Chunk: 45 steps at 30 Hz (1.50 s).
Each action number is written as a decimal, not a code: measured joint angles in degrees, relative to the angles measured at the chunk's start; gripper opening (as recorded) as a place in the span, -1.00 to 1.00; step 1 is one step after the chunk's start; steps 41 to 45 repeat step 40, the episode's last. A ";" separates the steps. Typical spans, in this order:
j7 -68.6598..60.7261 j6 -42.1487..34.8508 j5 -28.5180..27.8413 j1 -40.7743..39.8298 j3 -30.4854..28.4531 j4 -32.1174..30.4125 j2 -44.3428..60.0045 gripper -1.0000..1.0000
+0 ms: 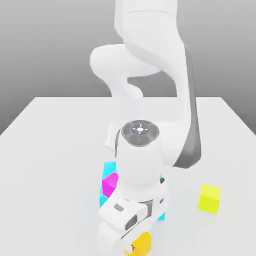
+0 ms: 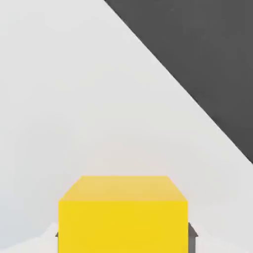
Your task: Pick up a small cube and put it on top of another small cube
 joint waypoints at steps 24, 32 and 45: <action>-50.03 -11.89 -14.76 15.17 9.05 -13.44 -25.87 -1.00; -65.79 -7.93 -13.63 19.68 10.60 -15.99 -24.80 -1.00; -65.35 -0.61 -14.41 19.80 10.01 -15.87 -17.21 1.00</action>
